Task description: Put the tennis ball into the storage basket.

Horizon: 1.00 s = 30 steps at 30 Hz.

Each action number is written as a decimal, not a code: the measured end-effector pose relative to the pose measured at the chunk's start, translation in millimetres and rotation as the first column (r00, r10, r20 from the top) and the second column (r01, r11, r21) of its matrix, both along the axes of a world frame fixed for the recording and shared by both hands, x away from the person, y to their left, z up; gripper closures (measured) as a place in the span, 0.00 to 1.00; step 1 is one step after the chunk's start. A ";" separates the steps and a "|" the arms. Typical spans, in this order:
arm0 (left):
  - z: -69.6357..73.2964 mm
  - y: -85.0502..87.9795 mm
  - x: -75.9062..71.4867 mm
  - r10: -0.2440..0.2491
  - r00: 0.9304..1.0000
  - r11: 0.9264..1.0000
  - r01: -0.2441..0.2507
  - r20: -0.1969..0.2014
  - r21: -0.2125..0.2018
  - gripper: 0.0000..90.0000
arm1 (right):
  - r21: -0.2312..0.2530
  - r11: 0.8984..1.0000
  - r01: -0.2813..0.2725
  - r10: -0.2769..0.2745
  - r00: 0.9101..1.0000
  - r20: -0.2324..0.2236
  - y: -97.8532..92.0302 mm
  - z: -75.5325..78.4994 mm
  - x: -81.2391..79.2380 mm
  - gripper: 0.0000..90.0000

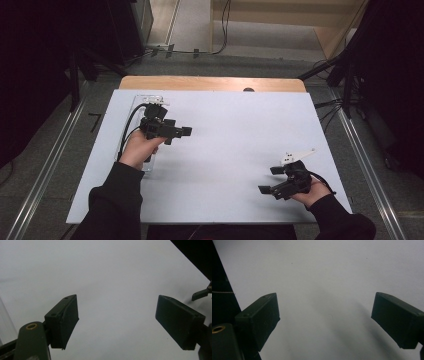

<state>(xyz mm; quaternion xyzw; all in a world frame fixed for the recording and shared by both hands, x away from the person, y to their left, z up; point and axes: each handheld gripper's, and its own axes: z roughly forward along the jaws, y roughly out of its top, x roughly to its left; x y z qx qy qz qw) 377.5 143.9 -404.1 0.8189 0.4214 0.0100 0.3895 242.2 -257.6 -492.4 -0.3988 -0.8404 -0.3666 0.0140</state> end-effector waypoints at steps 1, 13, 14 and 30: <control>-0.7 -0.1 -0.7 -0.003 1.000 1.000 0.003 -0.003 0.000 0.22 | 0.000 1.000 -0.002 0.002 1.000 0.002 -0.1 -0.1 0.1 0.07; -8.3 -1.4 -10.1 -0.029 1.000 1.000 0.029 0.002 -0.010 0.21 | 0.005 1.000 0.001 -0.001 1.000 0.001 -0.8 0.2 0.0 0.07; -9.2 -1.2 -10.8 -0.031 1.000 0.999 0.031 0.003 -0.006 0.21 | 0.005 1.000 0.001 -0.001 1.000 0.002 -0.8 0.2 0.0 0.07; -19.3 -1.7 -27.3 -0.071 0.997 0.997 0.072 0.018 -0.007 0.21 | 0.008 1.000 0.007 -0.007 1.000 0.002 -2.0 0.8 -0.4 0.07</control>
